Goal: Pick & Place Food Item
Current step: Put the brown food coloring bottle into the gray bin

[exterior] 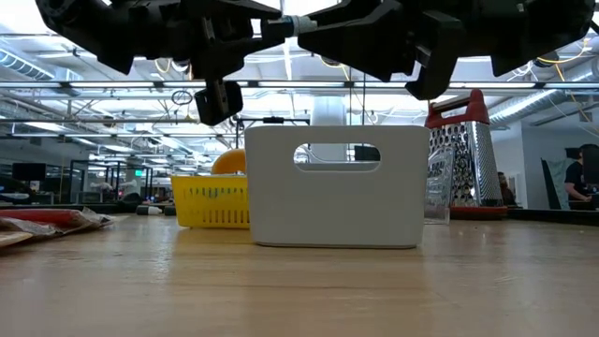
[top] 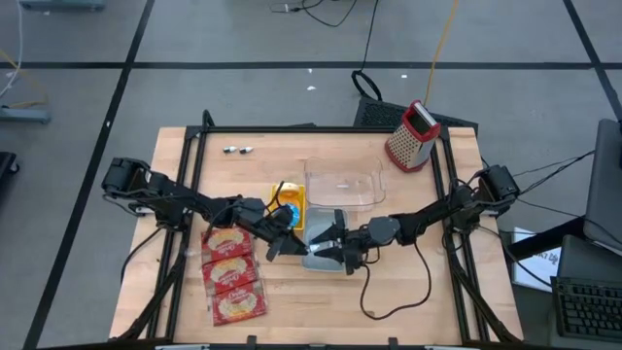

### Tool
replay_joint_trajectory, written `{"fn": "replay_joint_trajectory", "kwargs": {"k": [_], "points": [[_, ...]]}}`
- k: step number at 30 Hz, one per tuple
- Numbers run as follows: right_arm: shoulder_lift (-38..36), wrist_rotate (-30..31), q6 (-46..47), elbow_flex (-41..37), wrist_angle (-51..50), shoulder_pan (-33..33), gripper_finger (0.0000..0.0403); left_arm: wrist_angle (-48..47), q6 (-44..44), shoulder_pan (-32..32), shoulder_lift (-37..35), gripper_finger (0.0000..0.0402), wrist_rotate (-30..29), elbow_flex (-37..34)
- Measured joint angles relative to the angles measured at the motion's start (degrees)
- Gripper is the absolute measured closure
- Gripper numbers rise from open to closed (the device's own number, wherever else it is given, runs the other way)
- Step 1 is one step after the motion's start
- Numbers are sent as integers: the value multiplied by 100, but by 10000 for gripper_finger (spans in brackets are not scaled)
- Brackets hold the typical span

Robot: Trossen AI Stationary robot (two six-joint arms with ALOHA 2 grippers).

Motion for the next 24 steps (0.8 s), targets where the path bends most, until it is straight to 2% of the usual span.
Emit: {"fn": "replay_joint_trajectory", "kwargs": {"k": [12, 24], "points": [[0, -9, 0, 0, 5, 37, 287, -64, 72, 15, 0, 328, 2, 0], [0, -20, -2, 0, 156, 44, 321, -79, 31, 17, 0, 328, -13, 0]]}}
